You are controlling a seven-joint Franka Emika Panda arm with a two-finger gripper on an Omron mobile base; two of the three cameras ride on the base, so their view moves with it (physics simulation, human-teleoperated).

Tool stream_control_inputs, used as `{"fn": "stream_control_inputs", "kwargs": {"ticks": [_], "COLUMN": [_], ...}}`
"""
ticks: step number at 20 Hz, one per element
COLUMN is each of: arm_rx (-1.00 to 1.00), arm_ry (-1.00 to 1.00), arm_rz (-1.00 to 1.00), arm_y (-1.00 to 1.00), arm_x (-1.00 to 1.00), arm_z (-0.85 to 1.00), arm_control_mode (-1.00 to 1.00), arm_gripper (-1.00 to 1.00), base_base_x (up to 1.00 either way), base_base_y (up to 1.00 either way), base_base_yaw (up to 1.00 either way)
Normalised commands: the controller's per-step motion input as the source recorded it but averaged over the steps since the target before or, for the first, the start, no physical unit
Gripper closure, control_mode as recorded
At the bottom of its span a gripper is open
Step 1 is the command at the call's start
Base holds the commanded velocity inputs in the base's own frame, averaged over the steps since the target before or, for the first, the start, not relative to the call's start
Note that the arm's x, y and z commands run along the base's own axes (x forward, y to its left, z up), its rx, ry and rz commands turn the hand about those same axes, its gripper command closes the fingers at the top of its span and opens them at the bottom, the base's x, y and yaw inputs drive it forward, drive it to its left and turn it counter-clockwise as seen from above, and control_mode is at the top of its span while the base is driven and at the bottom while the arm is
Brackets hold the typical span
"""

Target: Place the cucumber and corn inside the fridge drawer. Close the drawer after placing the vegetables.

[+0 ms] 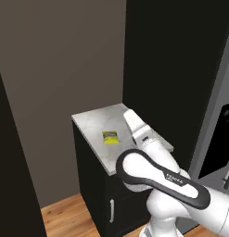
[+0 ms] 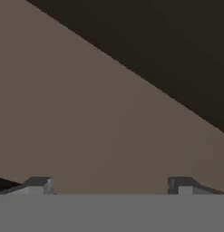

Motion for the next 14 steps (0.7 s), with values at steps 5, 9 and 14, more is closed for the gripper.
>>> {"fn": "stream_control_inputs", "kwargs": {"ticks": [5, 9, 14], "arm_rx": [-0.71, -0.59, -0.22], "arm_ry": [-0.44, -0.12, 0.16], "arm_rz": [-0.1, 0.0, -0.01], "arm_y": [-0.01, 0.0, 0.03], "arm_x": [-0.2, -0.3, -0.46], "arm_z": [0.74, 0.72, 0.22], "arm_control_mode": [-1.0, -1.0, -1.0], "arm_gripper": [-1.0, -1.0, -1.0], "base_base_x": [0.0, 0.0, 0.0], "base_base_y": [0.0, 0.0, 0.0], "base_base_yaw": [0.0, 0.0, 0.0]}}
